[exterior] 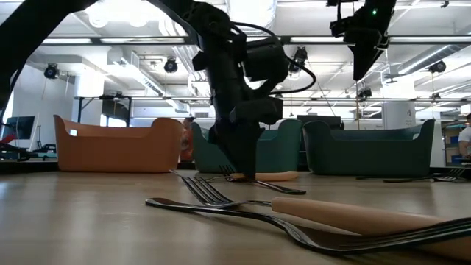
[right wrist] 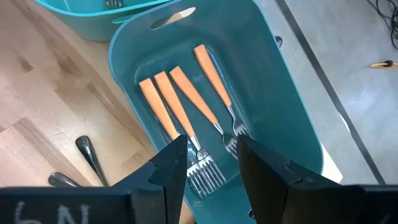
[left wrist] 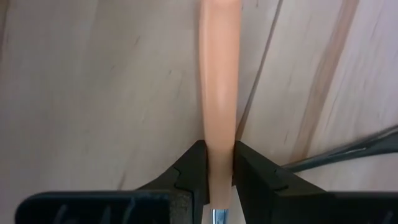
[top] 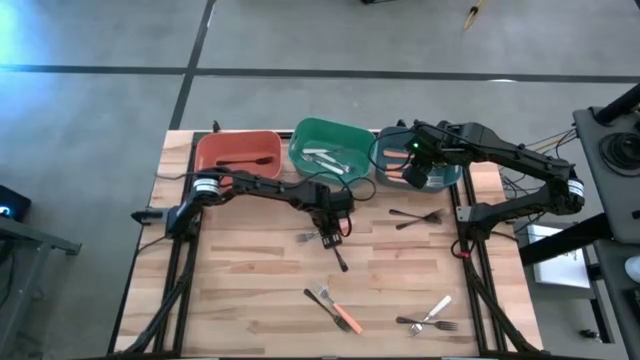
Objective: Sort silverware by color (type)
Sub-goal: Put the light orange fork into the blue bin
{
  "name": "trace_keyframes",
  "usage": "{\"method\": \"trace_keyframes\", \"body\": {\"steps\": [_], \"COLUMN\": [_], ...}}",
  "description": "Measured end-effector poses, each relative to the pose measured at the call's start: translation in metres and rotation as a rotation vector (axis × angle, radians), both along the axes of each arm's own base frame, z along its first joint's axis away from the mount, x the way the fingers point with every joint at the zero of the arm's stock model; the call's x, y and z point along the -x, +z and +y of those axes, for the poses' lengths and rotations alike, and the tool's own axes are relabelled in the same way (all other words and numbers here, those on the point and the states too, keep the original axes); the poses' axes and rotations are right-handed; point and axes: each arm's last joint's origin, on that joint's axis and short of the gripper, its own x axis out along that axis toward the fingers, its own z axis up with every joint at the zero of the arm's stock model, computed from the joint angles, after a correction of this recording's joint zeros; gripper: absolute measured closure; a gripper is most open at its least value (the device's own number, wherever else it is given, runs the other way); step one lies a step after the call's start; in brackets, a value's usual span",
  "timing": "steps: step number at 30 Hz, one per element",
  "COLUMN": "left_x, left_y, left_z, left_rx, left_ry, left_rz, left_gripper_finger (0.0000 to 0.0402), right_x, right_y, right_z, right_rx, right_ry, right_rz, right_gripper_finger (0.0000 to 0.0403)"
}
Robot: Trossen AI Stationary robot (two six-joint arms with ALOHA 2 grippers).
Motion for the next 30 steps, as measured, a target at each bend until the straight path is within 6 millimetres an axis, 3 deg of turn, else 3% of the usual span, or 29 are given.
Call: {"method": "trace_keyframes", "body": {"steps": [6,8,16,24,30], "left_x": [0.002,0.001,-0.009,-0.021,-0.03], "left_y": [-0.006,-0.005,0.007,0.033,0.06], "left_z": [0.0,-0.001,-0.002,-0.003,-0.003], "left_rx": [0.015,0.016,0.011,0.033,0.025], "left_ry": [0.054,0.056,0.042,0.025,0.024], "left_rz": [-0.001,-0.004,-0.044,-0.101,-0.166], "left_gripper_finger": [0.0359,0.0374,0.0375,0.0375,0.0375], "right_x": [0.0,0.0,0.0,0.002,0.016], "right_y": [0.0,0.0,0.0,0.001,0.013], "right_z": [0.0,0.0,0.0,0.001,0.007], "right_rx": [0.0,0.0,-0.004,-0.002,0.025], "right_ry": [-0.001,-0.001,-0.025,-0.027,-0.033], "right_rz": [0.0,-0.001,-0.013,-0.021,-0.094], "right_gripper_finger": [0.0271,0.0271,0.0271,0.0271,0.0271]}}
